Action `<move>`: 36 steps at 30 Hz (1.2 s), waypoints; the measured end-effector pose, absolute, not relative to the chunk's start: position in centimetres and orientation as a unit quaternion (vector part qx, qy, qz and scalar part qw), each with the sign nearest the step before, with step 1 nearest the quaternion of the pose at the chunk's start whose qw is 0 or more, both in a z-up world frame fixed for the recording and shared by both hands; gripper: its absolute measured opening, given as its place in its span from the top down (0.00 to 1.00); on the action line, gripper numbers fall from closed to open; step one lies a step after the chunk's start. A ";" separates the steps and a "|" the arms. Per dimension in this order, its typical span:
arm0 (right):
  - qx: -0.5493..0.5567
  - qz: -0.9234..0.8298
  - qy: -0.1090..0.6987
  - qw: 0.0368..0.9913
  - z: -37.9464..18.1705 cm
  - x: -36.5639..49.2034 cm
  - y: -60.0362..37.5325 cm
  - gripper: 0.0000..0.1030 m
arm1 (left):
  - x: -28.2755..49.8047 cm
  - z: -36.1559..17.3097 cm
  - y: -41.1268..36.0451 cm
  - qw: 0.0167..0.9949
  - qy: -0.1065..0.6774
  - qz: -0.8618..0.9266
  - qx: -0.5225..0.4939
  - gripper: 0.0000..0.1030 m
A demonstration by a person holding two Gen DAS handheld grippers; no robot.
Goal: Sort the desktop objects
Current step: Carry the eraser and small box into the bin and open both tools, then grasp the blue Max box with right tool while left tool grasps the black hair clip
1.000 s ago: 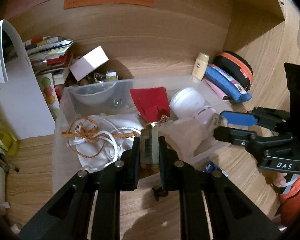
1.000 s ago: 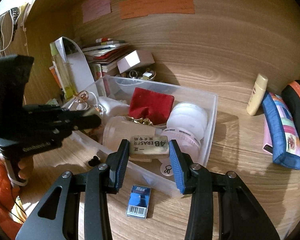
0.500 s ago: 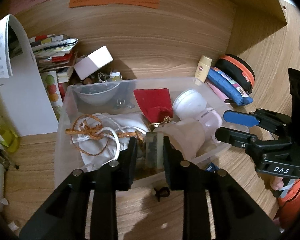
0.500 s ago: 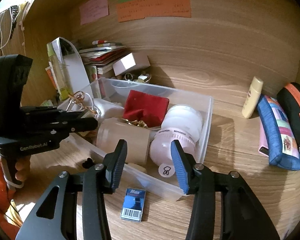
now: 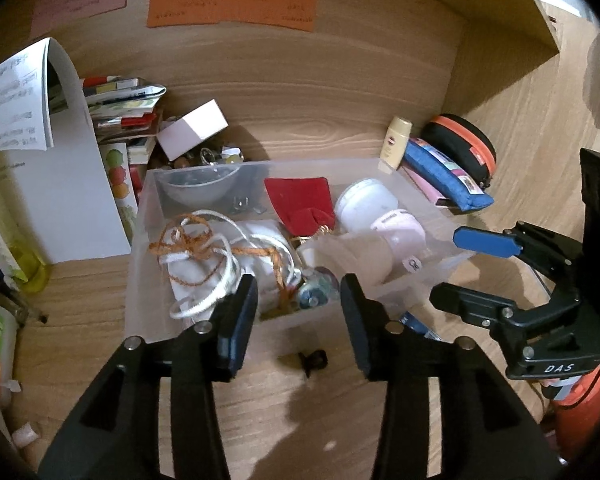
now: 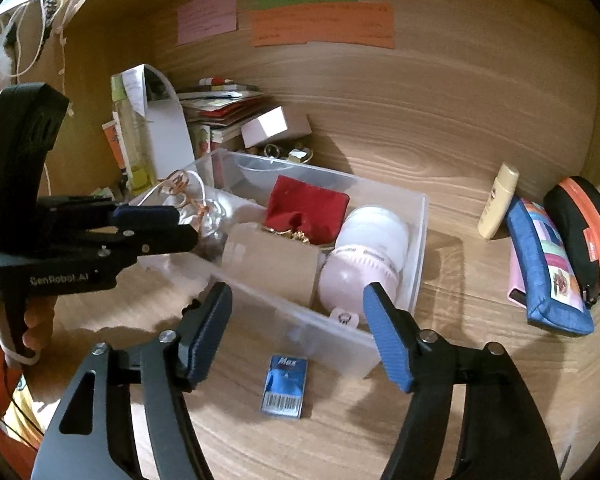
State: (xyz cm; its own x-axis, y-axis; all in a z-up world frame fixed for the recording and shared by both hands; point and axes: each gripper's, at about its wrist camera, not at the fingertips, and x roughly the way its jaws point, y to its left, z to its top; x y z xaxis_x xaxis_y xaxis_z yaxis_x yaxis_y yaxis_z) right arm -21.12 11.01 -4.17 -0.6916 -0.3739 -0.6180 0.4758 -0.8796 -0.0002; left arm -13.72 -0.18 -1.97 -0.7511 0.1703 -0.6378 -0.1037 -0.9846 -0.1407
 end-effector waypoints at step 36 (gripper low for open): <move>0.405 -0.883 0.067 0.227 -9.3 -19.6 11.8 0.44 | -13.1 -7.8 2.5 0.066 -0.022 0.892 -0.447 0.43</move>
State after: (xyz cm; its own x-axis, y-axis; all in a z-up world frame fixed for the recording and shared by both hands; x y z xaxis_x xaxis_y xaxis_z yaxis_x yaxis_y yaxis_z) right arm -19.56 11.78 -9.28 -0.5682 -0.3466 -0.7463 0.4546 -0.8882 0.0664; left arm -13.12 2.52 -7.81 -0.5920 0.1374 -0.7941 -0.0989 -0.9903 -0.0977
